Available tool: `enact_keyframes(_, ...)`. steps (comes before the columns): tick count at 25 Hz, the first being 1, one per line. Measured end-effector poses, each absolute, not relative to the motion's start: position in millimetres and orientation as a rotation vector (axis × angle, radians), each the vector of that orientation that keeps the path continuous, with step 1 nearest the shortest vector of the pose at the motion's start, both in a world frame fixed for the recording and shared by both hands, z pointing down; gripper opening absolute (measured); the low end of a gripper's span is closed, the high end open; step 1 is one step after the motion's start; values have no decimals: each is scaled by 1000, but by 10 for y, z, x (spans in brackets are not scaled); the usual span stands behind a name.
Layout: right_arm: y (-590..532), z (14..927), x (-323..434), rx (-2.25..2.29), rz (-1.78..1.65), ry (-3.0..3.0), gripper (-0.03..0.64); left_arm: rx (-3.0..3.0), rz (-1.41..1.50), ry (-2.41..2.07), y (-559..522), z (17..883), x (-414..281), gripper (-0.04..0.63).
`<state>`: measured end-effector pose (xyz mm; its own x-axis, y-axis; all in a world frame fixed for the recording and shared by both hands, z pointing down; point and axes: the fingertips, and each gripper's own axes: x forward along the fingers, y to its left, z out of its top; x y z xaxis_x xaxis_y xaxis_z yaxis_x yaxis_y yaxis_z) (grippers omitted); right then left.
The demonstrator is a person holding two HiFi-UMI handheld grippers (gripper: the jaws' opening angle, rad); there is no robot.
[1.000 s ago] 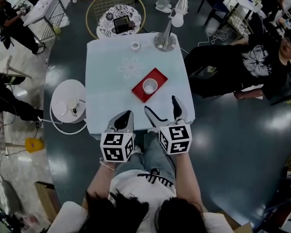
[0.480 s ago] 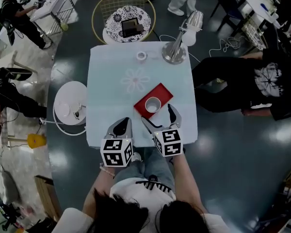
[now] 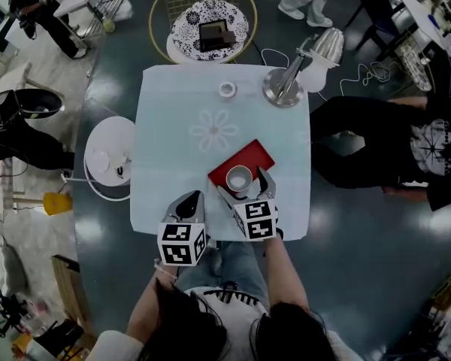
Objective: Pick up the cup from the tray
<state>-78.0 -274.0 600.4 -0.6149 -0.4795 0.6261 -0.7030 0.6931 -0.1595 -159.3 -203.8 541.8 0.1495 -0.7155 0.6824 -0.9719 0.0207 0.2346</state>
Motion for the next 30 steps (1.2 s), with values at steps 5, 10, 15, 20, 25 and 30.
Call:
enact_keyframes(5,-2798,6175,-827,849,539,-2322,490,1728,501,-1622,-2109,5507,-1624,0)
enact_keyframes(10,-2817,6273,-849,845,570,-2302,456,1720,503,-1619,-2167,5542,-1631,0)
enact_keyframes(15,-2819,6272,-889,831,577,-2293,394,1716,515,-1619,-2184,5560,-1662,0)
enact_keyframes(20,-2876,6195,-845,877,589,-2304,393,1713,512,-1620,-2179,5567,-1691,0)
enact_keyframes(25,-2961,6152,-561,980,572,-2272,391,1748,513,-1587,-2198,5587,-1618,0)
enact_keyframes(30,-2954,6127,-146,1087,627,-2214,390,1895,526,-1491,-2257,5518,-1349,0)
